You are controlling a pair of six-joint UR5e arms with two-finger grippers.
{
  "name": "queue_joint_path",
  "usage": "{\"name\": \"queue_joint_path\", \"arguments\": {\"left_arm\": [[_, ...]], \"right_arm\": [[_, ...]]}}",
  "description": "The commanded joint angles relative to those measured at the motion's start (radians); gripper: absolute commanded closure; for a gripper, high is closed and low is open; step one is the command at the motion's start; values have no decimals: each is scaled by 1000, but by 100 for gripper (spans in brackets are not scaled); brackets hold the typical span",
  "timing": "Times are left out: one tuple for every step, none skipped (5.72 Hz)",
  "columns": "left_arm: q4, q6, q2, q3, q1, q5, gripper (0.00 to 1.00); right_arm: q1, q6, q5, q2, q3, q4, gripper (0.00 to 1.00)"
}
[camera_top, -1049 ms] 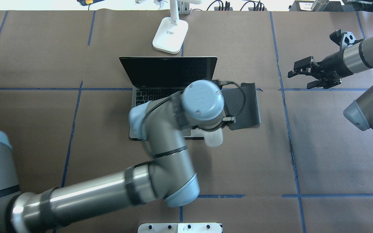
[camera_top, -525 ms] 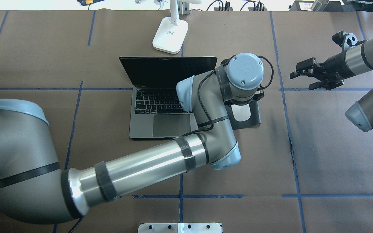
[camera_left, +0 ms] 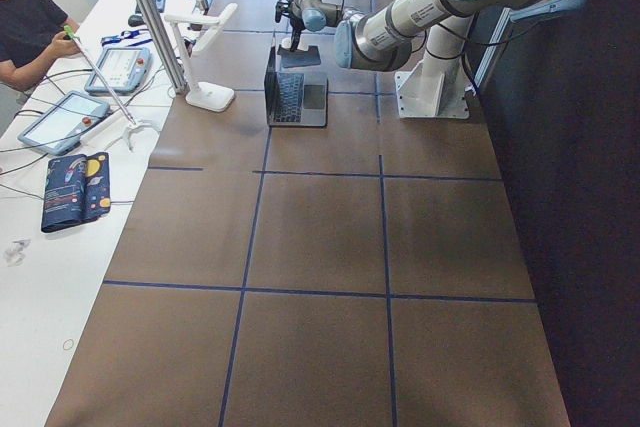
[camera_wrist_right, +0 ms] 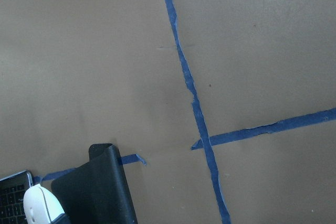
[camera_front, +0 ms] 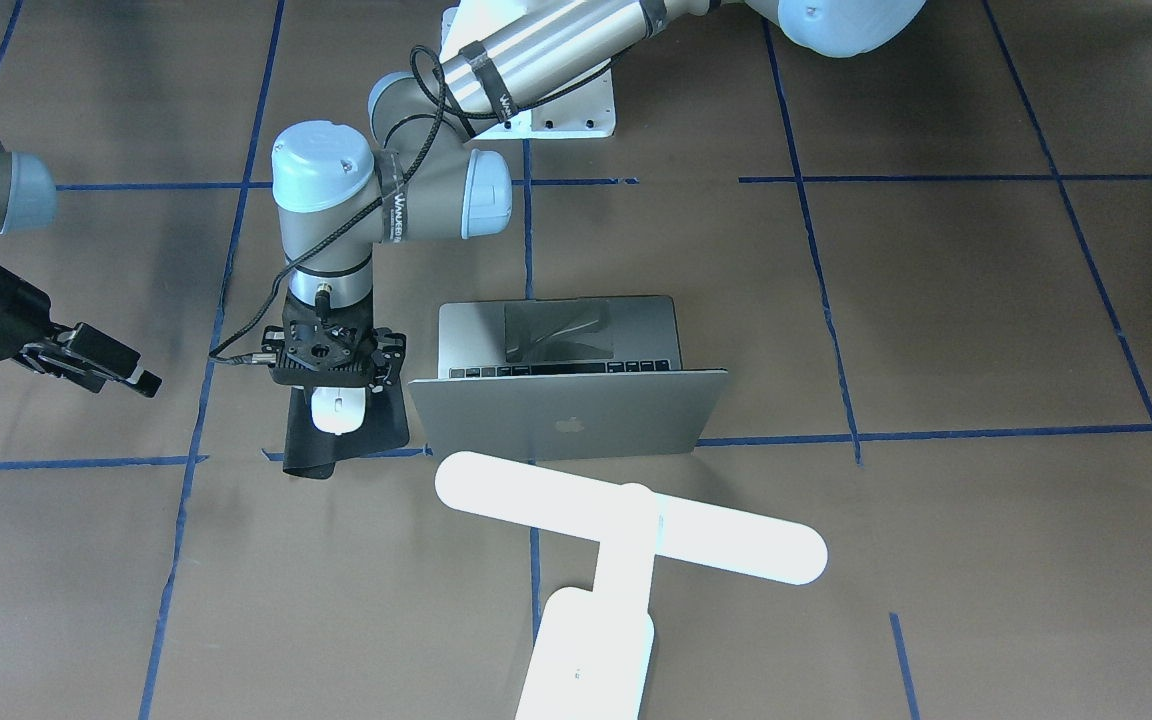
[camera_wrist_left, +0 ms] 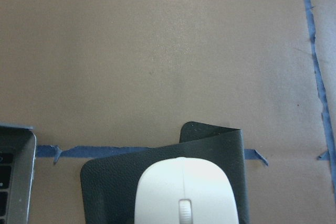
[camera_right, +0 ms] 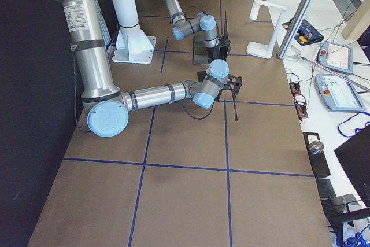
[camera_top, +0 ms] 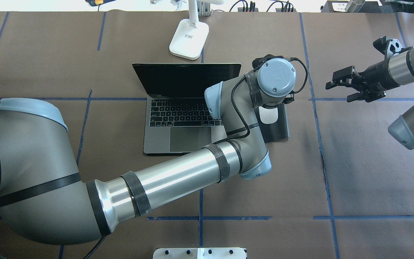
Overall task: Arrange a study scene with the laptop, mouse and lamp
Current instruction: 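Carry the white mouse with the left gripper over the mouse pad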
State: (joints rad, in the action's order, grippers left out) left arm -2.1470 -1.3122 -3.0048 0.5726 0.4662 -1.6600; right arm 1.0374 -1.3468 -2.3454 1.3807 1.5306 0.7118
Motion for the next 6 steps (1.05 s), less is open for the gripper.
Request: {"name": "queue_joint_path", "arguments": {"left_arm": [[-31, 4, -5, -39, -6, 11, 86], [-37, 2, -6, -40, -20, 13, 83], [-39, 2, -9, -42, -24, 16, 80], [-39, 2, -11, -42, -31, 17, 70], [-62, 2, -11, -51, -32, 17, 53], [-68, 2, -11, -56, -38, 17, 47]], "right_arm": [[0, 0, 0, 1, 2, 0, 0], [-3, 0, 3, -6, 3, 0, 0], [-3, -2, 3, -2, 2, 0, 0], [-3, -2, 2, 0, 3, 0, 0], [-2, 0, 2, 1, 5, 0, 0], [0, 0, 0, 1, 5, 0, 0]]}}
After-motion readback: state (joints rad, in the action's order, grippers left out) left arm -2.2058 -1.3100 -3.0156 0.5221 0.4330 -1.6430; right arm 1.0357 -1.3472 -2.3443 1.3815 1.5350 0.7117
